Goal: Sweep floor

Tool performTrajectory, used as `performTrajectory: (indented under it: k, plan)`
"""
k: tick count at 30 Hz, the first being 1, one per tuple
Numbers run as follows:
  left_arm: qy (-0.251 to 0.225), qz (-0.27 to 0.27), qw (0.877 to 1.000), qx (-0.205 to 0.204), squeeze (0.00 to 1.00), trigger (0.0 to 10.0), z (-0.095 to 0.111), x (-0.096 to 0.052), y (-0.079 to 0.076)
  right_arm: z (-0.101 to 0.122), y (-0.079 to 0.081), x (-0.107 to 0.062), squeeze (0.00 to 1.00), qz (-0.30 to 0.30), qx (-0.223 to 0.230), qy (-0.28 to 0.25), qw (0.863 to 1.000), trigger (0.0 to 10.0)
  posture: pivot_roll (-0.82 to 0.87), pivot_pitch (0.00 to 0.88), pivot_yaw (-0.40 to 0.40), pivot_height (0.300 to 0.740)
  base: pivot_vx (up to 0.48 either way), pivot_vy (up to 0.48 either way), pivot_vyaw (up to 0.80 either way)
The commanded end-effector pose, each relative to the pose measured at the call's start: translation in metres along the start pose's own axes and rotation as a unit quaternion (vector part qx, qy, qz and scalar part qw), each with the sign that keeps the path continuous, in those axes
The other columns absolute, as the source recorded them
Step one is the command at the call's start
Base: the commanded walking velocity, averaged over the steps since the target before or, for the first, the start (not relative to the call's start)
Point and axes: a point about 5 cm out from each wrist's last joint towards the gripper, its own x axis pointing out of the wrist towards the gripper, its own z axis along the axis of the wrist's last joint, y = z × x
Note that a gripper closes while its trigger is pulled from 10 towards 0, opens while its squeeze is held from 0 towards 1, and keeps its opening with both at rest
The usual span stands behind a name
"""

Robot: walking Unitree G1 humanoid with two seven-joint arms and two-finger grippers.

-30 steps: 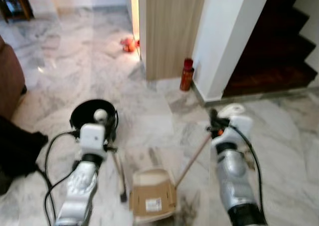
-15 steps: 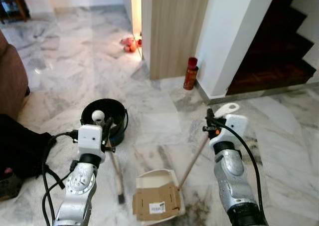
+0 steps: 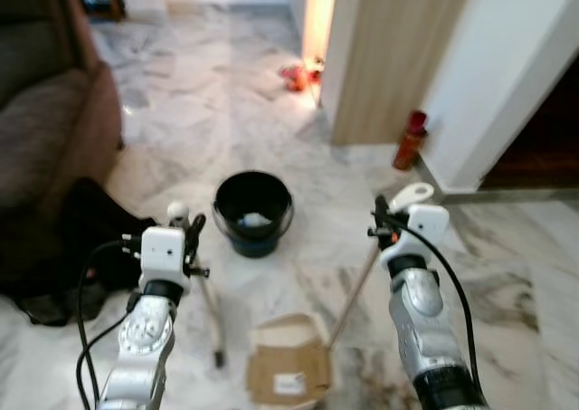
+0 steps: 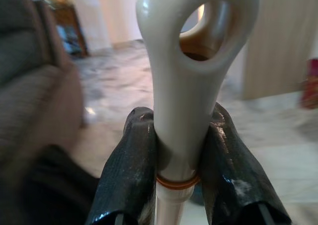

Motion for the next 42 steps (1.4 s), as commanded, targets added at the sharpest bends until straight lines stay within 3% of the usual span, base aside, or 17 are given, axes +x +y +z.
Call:
performTrajectory:
  k: [1,25,42]
  plan:
    - [-0.028,-0.010,1.000,-0.005,0.00,10.0,0.0115,0.0050,-0.0075,0.0038,-0.0098,-0.0008,0.00,-0.019,0.009,-0.009,1.000,10.0,0.15,0.049,-0.025,0.740,0.000,0.000,0.00]
    - [-0.008,0.004,1.000,-0.001,0.00,10.0,0.0066,0.0049,-0.0033,0.0045,-0.0131,0.0003,0.00,-0.025,0.009,-0.009,1.000,10.0,0.15,0.057,-0.021,0.740,0.000,0.000,0.00]
    - [0.003,0.002,1.000,0.003,0.00,10.0,0.0048,0.0045,-0.0027,0.0035,-0.0086,-0.0006,0.00,-0.015,0.007,-0.007,1.000,10.0,0.15,0.065,-0.018,0.740,0.308,0.000,0.08]
